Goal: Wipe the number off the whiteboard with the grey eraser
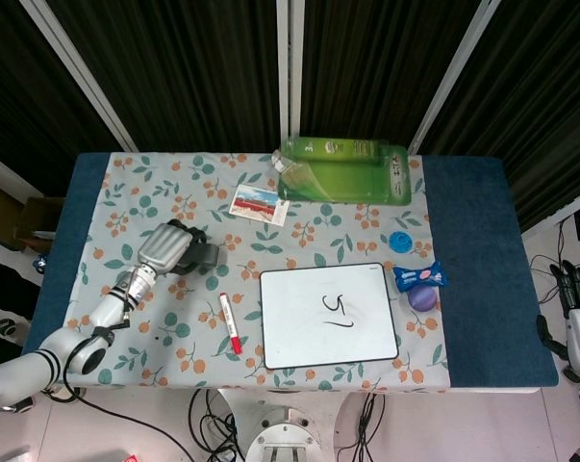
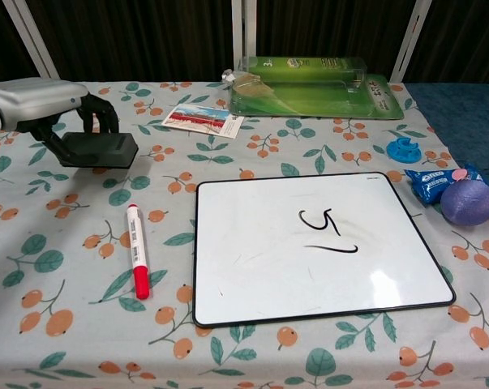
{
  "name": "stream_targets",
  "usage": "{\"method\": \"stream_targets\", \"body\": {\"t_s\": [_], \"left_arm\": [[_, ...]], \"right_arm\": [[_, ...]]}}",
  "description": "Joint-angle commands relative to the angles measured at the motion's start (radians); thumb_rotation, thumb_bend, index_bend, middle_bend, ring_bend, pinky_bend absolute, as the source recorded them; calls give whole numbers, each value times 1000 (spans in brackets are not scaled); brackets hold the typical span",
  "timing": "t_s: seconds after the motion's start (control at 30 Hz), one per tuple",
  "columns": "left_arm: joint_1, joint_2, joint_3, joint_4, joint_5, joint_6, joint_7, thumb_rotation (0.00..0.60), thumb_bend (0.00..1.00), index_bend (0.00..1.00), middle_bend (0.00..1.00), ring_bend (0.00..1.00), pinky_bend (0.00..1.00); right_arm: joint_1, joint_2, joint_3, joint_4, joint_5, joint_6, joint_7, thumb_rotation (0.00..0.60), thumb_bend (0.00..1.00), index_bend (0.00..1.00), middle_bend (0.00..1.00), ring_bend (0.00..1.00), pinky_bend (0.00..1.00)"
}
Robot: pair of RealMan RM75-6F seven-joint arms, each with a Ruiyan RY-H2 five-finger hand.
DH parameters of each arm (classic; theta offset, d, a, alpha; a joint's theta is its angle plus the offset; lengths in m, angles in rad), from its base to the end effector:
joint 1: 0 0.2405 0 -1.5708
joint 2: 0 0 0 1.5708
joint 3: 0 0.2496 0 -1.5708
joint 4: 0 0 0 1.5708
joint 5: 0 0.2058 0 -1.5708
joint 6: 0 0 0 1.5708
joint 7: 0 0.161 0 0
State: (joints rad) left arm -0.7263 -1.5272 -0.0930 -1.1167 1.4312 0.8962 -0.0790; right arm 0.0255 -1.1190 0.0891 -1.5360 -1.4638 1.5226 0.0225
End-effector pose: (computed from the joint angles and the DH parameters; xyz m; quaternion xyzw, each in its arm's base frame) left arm -0.2080 0.3838 0.0032 -0.7703 -0.3436 -0.3462 0.4107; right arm -0.3284 -0.1866 0.1823 0.5632 -0.3733 0.3741 0.6352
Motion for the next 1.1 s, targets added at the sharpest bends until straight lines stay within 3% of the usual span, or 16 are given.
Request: {"method": "stream_targets", "body": {"t_s": [0.03,0.13,0.27,0.47,0.63,1.1], "left_arm": [[3,49,-10,-109,29,50,-2,600,331,493,498,442,282],[4,80,-10,-222,47,80,45,600,331,510,515,458,282],[16,121,-4,-444,26,94,200,600,332,520,526,468,282],[46,99,34,-665,-25,119,412,600,333,544,544,485,282],[56,7,64,-680,-42,130,533,600,333,559,559,501,282],[-3,-236,3,-540,-131,107,681,600,355,569,568,514,284]], "right_arm": [[2,-2,0,1,-1,-2,1,600,353,0,0,0,0],[4,-5,1,6,1,-7,4,600,353,0,0,0,0],[10,-4,10,12,15,-17,18,600,353,0,0,0,0],[21,15,29,14,30,-27,42,600,353,0,0,0,0],[35,26,43,17,41,-44,70,600,353,0,0,0,0],[41,31,45,55,58,-69,133,600,353,0,0,0,0]]}}
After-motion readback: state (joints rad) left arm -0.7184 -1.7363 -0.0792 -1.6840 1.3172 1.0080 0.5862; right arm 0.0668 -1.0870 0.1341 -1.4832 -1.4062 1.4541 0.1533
